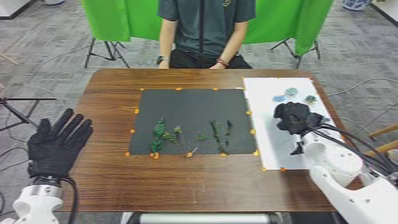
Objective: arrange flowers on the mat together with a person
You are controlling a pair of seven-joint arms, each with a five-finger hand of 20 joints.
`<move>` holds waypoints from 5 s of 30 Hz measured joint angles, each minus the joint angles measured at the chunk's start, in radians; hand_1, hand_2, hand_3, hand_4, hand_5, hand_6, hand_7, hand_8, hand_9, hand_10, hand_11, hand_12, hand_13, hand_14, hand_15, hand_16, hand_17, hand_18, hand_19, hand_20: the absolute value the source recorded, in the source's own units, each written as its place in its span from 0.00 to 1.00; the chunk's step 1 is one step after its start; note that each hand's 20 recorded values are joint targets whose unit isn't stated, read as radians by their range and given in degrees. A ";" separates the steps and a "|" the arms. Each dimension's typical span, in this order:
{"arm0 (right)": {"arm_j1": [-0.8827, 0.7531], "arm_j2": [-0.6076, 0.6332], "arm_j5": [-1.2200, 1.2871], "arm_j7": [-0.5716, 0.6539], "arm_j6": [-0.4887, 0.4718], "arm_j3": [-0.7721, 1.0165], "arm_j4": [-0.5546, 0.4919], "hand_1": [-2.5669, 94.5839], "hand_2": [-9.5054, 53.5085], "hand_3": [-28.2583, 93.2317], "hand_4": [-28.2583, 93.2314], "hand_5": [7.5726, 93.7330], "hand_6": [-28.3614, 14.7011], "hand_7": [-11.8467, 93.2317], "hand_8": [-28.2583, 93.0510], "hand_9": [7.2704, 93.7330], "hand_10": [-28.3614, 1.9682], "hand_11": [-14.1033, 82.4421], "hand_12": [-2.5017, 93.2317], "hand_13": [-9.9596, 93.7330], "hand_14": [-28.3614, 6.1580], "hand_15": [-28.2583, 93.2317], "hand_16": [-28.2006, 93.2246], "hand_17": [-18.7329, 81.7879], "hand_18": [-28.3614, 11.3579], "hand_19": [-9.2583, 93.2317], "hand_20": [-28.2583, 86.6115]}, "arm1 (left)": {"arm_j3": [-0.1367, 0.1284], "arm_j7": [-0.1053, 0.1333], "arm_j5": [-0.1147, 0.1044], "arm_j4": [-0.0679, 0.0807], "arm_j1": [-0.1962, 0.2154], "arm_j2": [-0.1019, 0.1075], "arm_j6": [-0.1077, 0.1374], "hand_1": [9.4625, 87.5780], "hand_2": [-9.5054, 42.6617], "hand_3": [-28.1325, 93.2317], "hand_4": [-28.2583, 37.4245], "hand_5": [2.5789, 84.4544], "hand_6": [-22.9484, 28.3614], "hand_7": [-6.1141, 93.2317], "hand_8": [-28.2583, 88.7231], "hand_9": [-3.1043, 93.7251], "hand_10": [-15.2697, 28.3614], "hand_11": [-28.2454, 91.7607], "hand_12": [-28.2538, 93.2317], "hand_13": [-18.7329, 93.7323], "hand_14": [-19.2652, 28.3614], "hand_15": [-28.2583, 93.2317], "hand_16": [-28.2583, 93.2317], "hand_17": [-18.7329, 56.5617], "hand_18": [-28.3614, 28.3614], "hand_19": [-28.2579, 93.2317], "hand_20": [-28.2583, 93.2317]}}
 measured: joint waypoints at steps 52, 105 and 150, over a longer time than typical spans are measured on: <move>0.519 -0.404 0.073 -0.266 0.095 -0.649 0.104 0.74 0.00 0.72 0.00 0.63 0.65 0.55 0.21 0.78 0.73 0.24 0.42 0.84 0.81 0.34 0.56 0.64 0.60 0.87 0.38 | 0.044 0.012 -0.015 0.013 -0.021 0.034 0.039 0.23 0.39 0.80 0.00 0.49 0.60 0.14 0.16 0.43 0.66 0.35 0.27 0.41 0.72 0.44 0.17 0.20 0.70 0.47 0.29; 0.387 -0.405 0.279 -0.036 0.211 -0.560 -0.038 0.35 0.22 0.85 0.03 0.51 0.59 0.27 0.12 0.47 0.56 0.21 0.12 0.52 0.54 0.34 0.31 0.47 0.37 0.45 0.44 | 0.053 -0.013 -0.025 0.024 -0.040 0.022 0.025 0.22 0.39 0.81 0.00 0.49 0.60 0.14 0.16 0.44 0.66 0.35 0.27 0.42 0.71 0.44 0.17 0.20 0.70 0.48 0.29; -0.384 -0.223 1.503 -0.410 0.155 0.339 -0.253 0.28 0.29 0.88 0.03 0.48 0.47 0.20 0.13 0.39 0.52 0.22 0.07 0.39 0.57 0.32 0.21 0.42 0.53 0.16 0.38 | 0.011 0.004 -0.051 0.010 0.000 0.001 0.029 0.22 0.39 0.81 0.00 0.49 0.59 0.14 0.16 0.44 0.66 0.35 0.27 0.42 0.69 0.43 0.17 0.20 0.70 0.47 0.29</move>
